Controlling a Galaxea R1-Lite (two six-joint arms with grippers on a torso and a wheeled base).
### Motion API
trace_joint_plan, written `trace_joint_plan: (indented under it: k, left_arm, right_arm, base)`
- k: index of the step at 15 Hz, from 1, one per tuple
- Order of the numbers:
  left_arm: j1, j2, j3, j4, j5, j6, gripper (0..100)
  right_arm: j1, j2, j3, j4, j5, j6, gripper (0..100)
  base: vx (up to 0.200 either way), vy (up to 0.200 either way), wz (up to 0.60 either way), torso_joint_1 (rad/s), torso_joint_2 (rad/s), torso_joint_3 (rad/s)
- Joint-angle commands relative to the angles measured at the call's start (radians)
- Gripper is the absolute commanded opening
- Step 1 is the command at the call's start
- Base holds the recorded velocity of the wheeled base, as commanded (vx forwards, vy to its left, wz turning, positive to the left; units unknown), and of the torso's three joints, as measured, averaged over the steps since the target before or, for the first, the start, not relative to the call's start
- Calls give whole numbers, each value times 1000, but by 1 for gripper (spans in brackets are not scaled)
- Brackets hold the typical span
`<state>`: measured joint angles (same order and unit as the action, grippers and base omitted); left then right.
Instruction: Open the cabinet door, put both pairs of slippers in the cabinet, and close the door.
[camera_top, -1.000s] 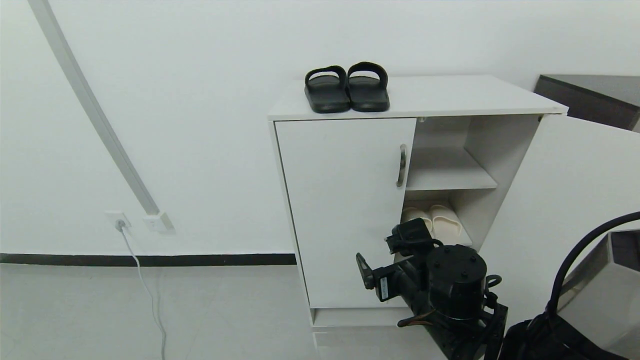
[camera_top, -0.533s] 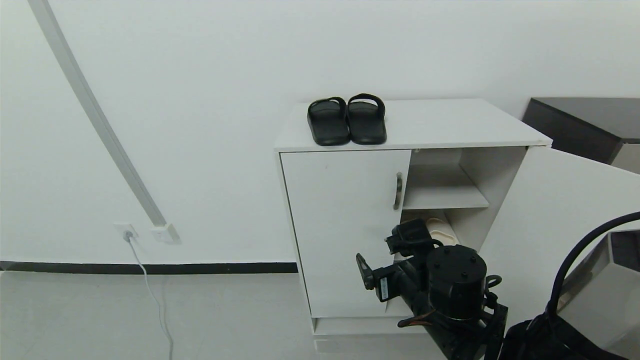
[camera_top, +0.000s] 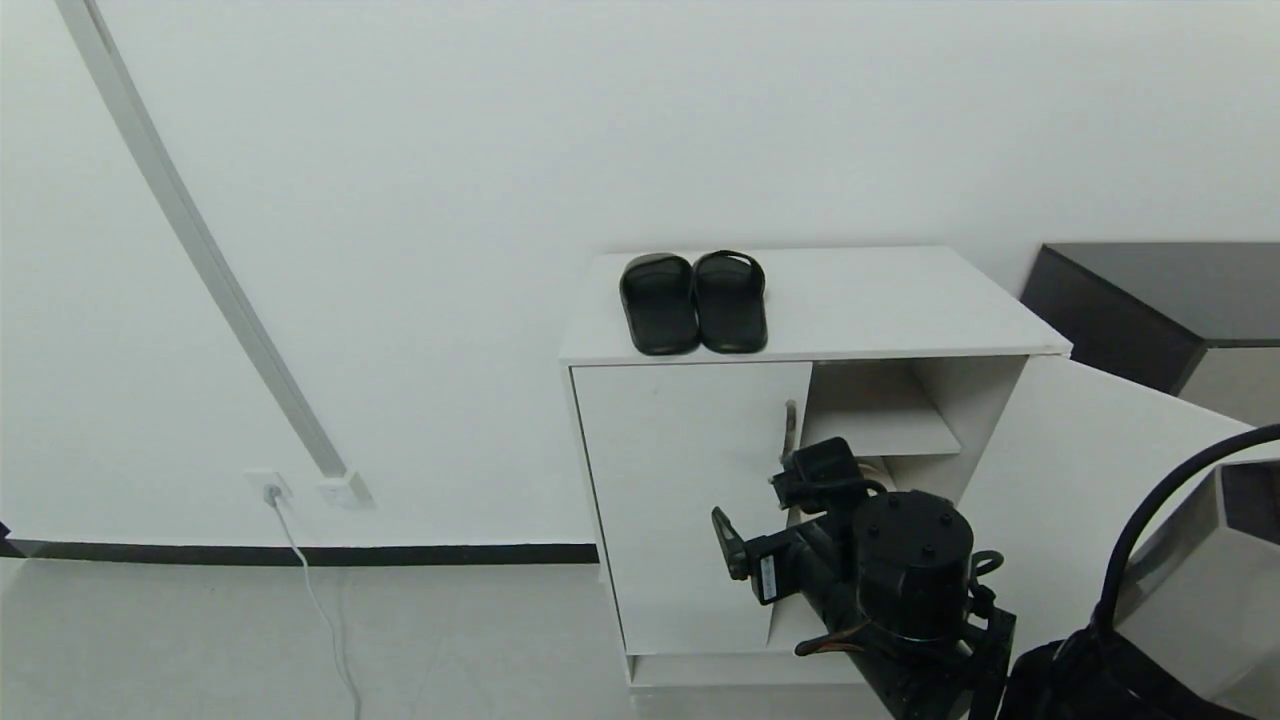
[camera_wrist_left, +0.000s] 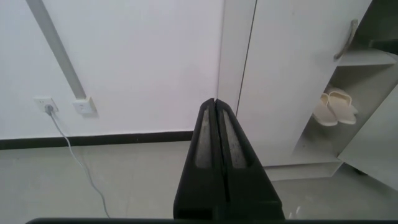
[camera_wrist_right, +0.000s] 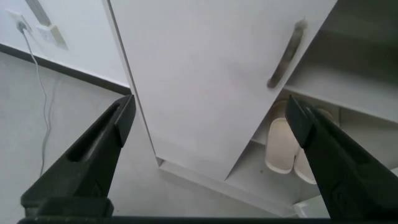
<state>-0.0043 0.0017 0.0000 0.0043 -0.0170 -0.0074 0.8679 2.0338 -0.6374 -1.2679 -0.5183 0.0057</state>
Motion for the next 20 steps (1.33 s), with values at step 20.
trace_joint_plan:
  k: [20]
  left_arm:
    - [1,1,0,0,0,0,0]
  right_arm:
    - [-1,3,2,-2,1,2,100]
  base:
    - [0,0,0,208,-454,-252]
